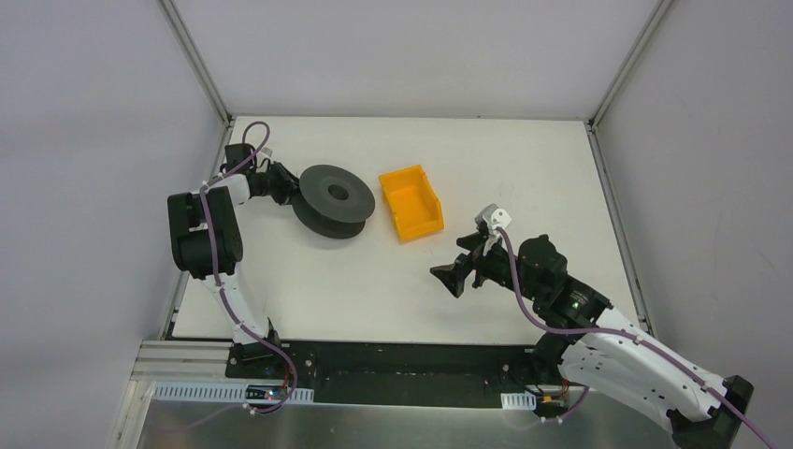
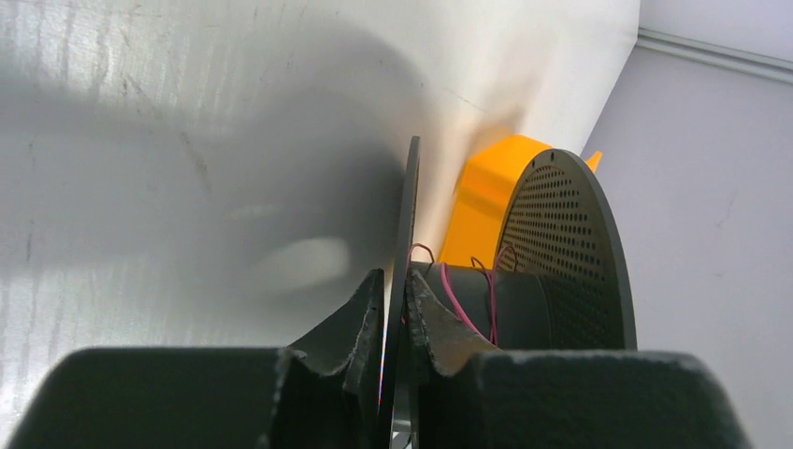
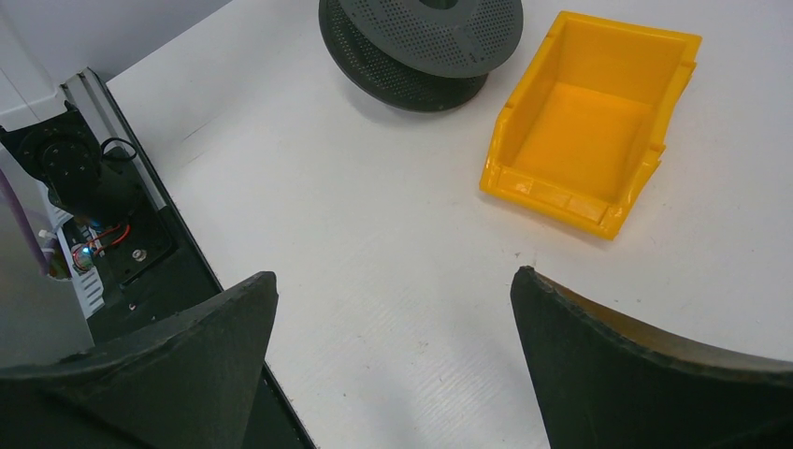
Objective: Wrap the cables
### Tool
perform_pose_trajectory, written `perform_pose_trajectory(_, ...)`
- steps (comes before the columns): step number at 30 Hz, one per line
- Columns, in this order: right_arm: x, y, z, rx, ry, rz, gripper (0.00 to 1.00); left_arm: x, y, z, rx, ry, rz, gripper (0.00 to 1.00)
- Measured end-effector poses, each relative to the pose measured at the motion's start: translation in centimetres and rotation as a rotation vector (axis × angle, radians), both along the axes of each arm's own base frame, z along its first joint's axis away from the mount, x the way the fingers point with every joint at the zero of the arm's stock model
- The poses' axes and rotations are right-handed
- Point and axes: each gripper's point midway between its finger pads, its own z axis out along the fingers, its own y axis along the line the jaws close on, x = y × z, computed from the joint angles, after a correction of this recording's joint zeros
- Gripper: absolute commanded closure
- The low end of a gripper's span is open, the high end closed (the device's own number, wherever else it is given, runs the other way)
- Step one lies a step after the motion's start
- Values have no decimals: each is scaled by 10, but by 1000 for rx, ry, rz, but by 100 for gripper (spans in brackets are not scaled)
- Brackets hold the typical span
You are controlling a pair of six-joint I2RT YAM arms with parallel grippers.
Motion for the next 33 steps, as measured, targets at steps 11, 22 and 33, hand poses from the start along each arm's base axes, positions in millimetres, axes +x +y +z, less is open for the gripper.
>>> perform_pose_trajectory(11, 0, 0, -2, -6, 1, 1, 1, -17, 0, -14, 30, 54, -63, 77)
perform_pose_trajectory(22, -2, -3, -2, -2, -5, 1, 1, -29, 9, -25, 92, 103, -75, 70)
perform_pose_trajectory(33, -2, -3, -4, -6, -2, 1, 1, -46, 15, -33, 100, 153, -64, 64)
